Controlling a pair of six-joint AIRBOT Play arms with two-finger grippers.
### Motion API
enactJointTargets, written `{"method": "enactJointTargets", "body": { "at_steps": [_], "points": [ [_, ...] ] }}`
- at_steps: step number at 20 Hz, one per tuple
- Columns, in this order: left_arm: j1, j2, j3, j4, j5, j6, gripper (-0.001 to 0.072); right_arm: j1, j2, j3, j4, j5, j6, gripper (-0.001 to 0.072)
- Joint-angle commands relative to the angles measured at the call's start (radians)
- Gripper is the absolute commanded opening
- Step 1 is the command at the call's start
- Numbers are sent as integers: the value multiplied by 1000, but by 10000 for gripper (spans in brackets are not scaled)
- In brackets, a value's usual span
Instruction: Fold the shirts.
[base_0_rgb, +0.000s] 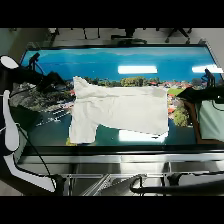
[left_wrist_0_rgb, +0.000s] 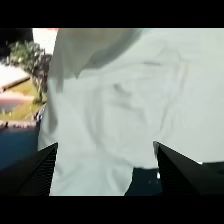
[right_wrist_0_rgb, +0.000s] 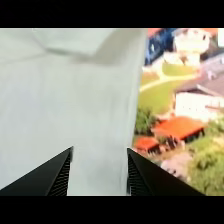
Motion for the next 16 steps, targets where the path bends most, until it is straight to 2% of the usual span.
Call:
{"method": "enactJointTargets", "body": {
  "at_steps": [1, 4, 7, 9, 11, 12, 13, 14, 15, 16],
  "points": [
    [45, 132, -313, 0, -23, 113, 667, -42, 63, -199, -84, 43, 34, 430],
    [42, 180, -563, 0, 78, 196, 667, -34, 70, -352, -62, -6, 34, 430],
    [41, 166, -696, -14, 203, 203, 666, 6, 69, -429, -51, -33, 26, 430],
    [37, 138, -743, -83, 285, 236, 662, 46, 68, -445, -49, -43, 23, 430],
    [21, 92, -752, -169, 326, 279, 449, 86, 63, -445, -47, -53, 22, 429],
    [8, 68, -750, -200, 344, 282, 410, 101, 62, -445, -46, -54, 23, 427],
    [-7, 49, -749, -223, 360, 282, 410, 113, 62, -445, -41, -53, 23, 415],
    [-19, 31, -735, -227, 366, 282, 410, 124, 62, -444, -21, -40, 16, 272],
    [-29, 15, -712, -227, 363, 282, 409, 129, 62, -444, 18, -18, -4, 205],
    [-36, 7, -689, -231, 355, 281, 408, 129, 64, -444, 68, 10, -29, 184]
  ]
}}
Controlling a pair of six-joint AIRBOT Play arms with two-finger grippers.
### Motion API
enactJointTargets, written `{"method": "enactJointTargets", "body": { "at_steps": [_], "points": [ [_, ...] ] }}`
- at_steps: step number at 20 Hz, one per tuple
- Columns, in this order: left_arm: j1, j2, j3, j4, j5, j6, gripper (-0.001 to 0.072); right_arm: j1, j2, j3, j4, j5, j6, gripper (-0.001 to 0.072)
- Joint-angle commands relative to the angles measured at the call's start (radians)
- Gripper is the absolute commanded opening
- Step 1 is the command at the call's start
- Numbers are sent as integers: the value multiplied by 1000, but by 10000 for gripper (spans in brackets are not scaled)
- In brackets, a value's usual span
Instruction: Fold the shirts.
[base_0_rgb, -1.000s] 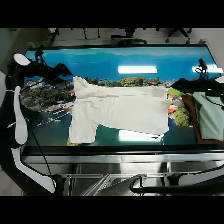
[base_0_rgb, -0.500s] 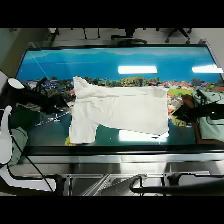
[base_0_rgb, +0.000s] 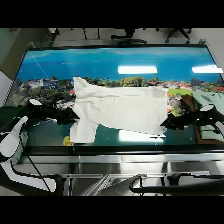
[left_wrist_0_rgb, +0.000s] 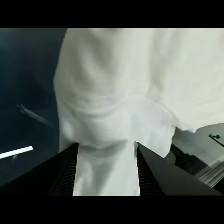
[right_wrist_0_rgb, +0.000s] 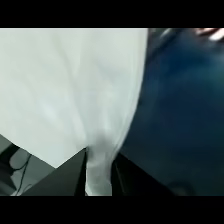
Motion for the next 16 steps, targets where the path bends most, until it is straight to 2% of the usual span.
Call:
{"method": "enactJointTargets", "body": {
  "at_steps": [1, 2, 3, 7, 10, 13, 16],
  "points": [
    [-33, -43, 43, -43, 39, 16, 407, 21, 7, -3, 129, 71, -59, 62],
    [-43, -42, 62, -43, 31, 15, 195, 21, 19, 3, 140, 78, -60, 37],
    [-53, -42, 82, -33, 20, 15, 14, 20, 35, 11, 137, 79, -60, 21],
    [-53, -34, 133, -33, -63, 14, 13, 19, 121, 56, 121, 82, -57, 21],
    [-25, 60, 81, -33, -60, 22, 12, -3, 181, 61, 129, 105, -56, 20],
    [25, 237, 74, -40, -81, 32, 12, -50, 258, 127, 244, 158, -61, 20],
    [79, 512, 179, -46, -82, 31, 12, -114, 355, 333, 435, 178, -109, 20]
  ]
}}
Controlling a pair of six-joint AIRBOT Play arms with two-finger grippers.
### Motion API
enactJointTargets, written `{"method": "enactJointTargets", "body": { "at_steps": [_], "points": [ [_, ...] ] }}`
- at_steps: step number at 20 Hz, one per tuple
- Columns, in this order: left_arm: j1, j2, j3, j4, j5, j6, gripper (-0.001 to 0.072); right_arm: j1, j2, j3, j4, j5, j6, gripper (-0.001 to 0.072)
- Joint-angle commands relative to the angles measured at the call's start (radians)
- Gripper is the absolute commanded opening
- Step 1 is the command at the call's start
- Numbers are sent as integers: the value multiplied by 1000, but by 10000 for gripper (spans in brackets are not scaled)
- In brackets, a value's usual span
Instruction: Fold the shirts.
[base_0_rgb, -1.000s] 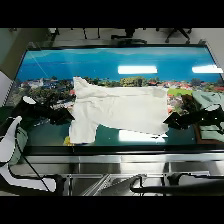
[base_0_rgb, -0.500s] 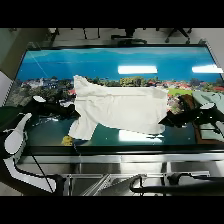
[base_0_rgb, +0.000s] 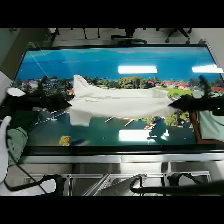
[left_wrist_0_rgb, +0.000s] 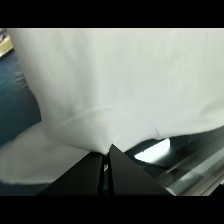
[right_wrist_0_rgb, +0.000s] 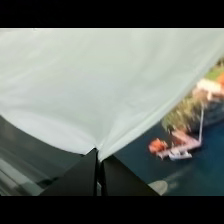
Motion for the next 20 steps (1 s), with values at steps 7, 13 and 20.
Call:
{"method": "enactJointTargets", "body": {
  "at_steps": [7, 13, 20],
  "points": [
    [208, 742, 470, 5, 252, -14, 12, -96, 199, 762, 302, -91, -41, 20],
    [264, 718, 657, 38, 146, -14, 12, -96, 205, 899, 209, -79, -44, 20],
    [-107, 263, 665, 118, 37, -13, 12, 5, 11, 509, 256, -48, -159, 20]
  ]
}}
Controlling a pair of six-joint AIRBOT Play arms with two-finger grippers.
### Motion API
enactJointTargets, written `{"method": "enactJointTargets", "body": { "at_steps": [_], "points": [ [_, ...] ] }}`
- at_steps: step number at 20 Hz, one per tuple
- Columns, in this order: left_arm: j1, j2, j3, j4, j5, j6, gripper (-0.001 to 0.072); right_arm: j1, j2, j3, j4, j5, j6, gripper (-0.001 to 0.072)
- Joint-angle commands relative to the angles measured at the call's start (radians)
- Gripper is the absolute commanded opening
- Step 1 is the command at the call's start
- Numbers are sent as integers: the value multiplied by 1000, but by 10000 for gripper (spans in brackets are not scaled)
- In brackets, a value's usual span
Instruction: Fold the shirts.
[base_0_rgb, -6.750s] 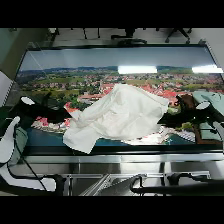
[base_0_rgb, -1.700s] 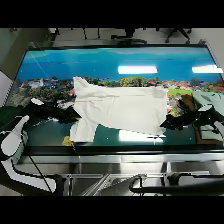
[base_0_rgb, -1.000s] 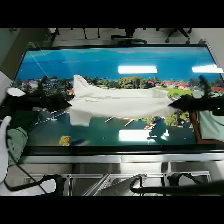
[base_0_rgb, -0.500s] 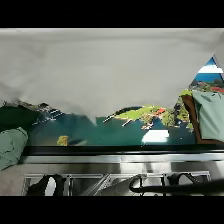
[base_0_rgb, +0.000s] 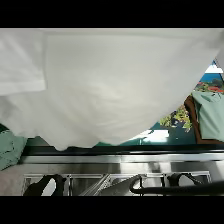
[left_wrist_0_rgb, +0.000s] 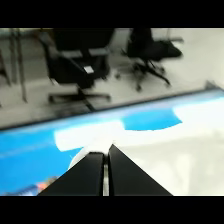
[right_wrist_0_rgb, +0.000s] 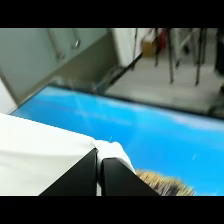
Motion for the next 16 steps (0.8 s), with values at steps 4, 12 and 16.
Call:
{"method": "enactJointTargets", "body": {
  "at_steps": [4, 12, 16],
  "points": [
    [-321, -553, 9, 207, 69, 1, 13, 185, -293, -273, -200, -191, -69, 20],
    [-319, -1046, 203, 144, 226, -43, 14, 271, -680, -267, -222, -551, -110, 21],
    [-272, -1063, 206, -6, 197, -45, 332, 259, -687, -266, -234, -555, -110, 288]
  ]
}}
